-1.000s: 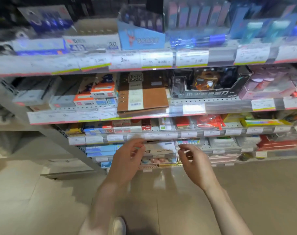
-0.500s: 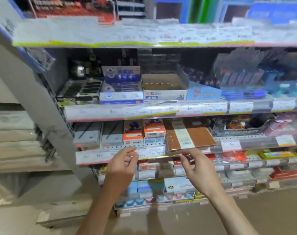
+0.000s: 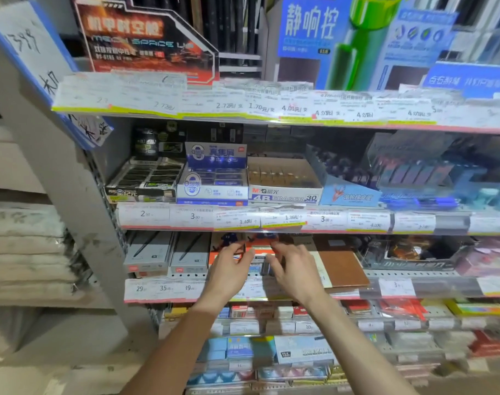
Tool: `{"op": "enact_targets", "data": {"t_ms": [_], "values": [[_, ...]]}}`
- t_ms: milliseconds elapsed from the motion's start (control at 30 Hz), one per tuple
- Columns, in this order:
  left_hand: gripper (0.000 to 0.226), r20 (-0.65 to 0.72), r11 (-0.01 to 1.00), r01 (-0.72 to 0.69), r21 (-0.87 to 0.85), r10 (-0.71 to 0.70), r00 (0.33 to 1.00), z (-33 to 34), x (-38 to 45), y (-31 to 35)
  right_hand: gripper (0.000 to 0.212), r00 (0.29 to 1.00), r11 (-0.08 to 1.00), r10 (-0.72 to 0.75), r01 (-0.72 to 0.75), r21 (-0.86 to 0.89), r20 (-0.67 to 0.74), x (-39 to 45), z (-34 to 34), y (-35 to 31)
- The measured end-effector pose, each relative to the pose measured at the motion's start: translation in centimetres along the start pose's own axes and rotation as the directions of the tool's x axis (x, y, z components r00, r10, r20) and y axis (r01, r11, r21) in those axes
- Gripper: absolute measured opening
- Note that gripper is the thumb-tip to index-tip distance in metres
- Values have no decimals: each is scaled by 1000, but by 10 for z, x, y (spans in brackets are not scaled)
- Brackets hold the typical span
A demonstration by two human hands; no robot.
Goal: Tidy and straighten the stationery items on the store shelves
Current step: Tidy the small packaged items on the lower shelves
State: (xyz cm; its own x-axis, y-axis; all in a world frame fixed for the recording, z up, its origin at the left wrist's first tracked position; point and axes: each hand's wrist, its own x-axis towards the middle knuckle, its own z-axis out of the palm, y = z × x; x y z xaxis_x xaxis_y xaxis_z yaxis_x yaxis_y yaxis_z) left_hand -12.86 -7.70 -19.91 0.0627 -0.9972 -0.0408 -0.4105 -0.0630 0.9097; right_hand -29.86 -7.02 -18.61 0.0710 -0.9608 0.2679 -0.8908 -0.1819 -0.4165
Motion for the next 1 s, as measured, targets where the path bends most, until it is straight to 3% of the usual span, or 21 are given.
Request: {"op": "enact_targets", "data": {"t_ms": [167, 500, 633, 767, 1000], "values": [[27, -51, 997, 28, -75, -32, 998, 10, 0, -4, 37, 997, 995, -55, 59, 85, -53, -6, 9, 9], [22, -224, 952, -4, -306, -68, 972, -12, -16, -17, 34, 967, 970, -205, 221, 101, -149, 2, 24, -12], [39, -279, 974, -23, -223, -41, 959, -32, -17, -33, 37, 973, 973, -208, 216, 79, -102, 8, 41, -40], [56, -246, 996, -32, -84, 10, 969, -41, -7, -55, 38, 979, 984, -180, 178, -28, -91, 5, 54, -50], [47, -169, 998, -53, 43, 59, 984, -46, 7, -61, 32, 983, 981, -179, 175, -81, -49, 9, 52, -51]]}}
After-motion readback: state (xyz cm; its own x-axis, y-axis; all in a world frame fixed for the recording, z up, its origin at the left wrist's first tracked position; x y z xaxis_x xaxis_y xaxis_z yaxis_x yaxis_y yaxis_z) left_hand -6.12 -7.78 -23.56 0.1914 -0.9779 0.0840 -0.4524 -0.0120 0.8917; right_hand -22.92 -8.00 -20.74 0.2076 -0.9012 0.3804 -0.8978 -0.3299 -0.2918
